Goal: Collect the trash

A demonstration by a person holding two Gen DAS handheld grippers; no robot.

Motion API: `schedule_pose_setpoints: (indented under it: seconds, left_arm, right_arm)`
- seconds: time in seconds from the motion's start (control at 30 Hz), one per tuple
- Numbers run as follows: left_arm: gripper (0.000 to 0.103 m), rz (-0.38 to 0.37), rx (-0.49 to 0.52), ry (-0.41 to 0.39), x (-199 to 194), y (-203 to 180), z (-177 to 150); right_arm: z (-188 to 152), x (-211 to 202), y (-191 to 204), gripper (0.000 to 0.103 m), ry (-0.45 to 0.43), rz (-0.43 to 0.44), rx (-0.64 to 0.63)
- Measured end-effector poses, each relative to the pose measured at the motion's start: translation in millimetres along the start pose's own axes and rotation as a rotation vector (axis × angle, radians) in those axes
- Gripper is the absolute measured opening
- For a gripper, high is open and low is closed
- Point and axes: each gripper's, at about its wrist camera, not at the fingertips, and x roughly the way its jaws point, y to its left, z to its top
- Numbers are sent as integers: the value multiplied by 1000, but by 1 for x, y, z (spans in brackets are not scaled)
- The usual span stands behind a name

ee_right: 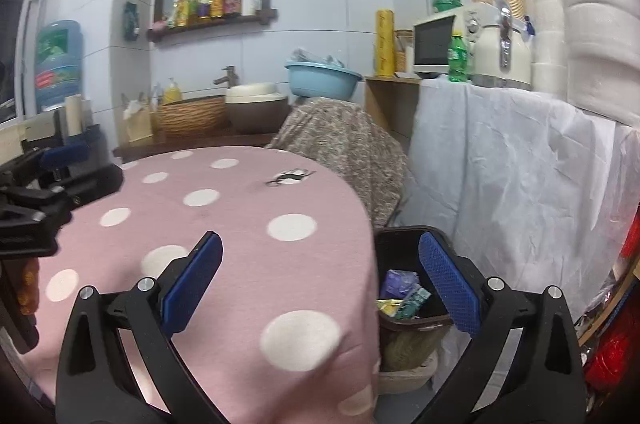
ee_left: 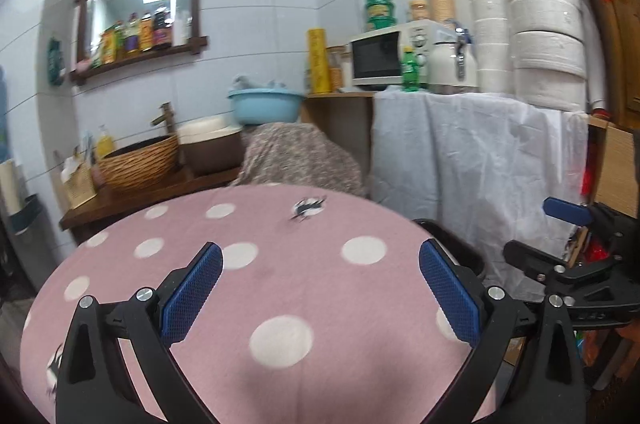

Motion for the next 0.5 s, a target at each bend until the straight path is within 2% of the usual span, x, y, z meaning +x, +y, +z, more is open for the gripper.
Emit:
schedule_pose_setpoints:
  seconds: [0.1,0.23,0.37,0.5]
  left_arm:
    - [98,26,-41,2,-15,13,-12]
    - [98,97,-96,7,-35,26,-26]
    - [98,121,-119,-8,-51,32,-38]
    - [98,179,-124,-10,-62,31,-49]
  right_arm:
    - [-5,-11,24,97,-2,18,-27]
    - [-14,-29,46,97,-34,36,-59]
    - [-17,-46,64,97,-67,40,-90]
    - [-22,-62,73,97,-97,48,-70]
